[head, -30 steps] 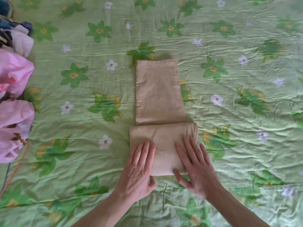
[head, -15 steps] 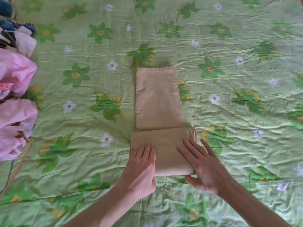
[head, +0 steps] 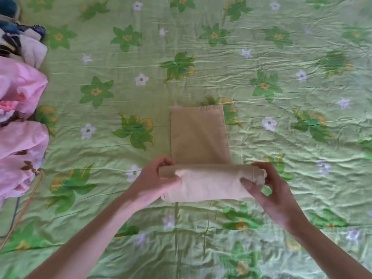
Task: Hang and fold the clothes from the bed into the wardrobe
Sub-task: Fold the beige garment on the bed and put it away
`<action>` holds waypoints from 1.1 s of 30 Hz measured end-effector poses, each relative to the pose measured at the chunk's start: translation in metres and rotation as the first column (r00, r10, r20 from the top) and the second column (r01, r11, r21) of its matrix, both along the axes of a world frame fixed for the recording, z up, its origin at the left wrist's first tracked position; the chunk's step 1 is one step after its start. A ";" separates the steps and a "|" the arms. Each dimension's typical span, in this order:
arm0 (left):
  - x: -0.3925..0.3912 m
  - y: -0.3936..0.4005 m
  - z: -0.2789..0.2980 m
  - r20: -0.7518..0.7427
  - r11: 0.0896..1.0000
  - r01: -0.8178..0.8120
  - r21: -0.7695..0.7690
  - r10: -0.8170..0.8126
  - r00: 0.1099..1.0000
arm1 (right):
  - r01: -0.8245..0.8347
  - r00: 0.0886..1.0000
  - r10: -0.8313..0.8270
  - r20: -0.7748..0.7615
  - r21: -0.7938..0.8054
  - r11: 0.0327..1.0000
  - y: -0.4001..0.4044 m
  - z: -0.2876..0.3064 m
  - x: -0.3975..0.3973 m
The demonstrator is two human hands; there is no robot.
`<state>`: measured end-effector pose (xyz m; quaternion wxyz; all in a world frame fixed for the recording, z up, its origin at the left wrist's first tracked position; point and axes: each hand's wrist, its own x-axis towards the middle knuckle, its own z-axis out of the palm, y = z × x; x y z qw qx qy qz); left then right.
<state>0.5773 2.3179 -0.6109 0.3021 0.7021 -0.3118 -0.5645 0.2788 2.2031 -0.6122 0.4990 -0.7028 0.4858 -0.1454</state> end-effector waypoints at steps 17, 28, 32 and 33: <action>-0.042 -0.045 -0.094 0.824 0.950 0.063 -0.307 0.232 0.516 | -0.419 0.870 0.127 -0.477 -0.580 0.699 -0.042 -0.097 0.070; -0.035 -0.051 -0.120 0.886 0.886 0.453 -0.104 -0.125 0.447 | -0.544 0.818 0.306 -0.486 -0.484 0.685 -0.050 -0.116 0.074; -0.030 -0.037 -0.110 0.911 0.845 0.535 -0.027 -0.200 0.362 | -0.580 0.797 0.334 -0.503 -0.484 0.655 -0.050 -0.105 0.069; -0.030 -0.031 -0.108 0.922 0.829 0.560 -0.002 -0.216 0.323 | -0.596 0.790 0.347 -0.506 -0.497 0.631 -0.049 -0.103 0.065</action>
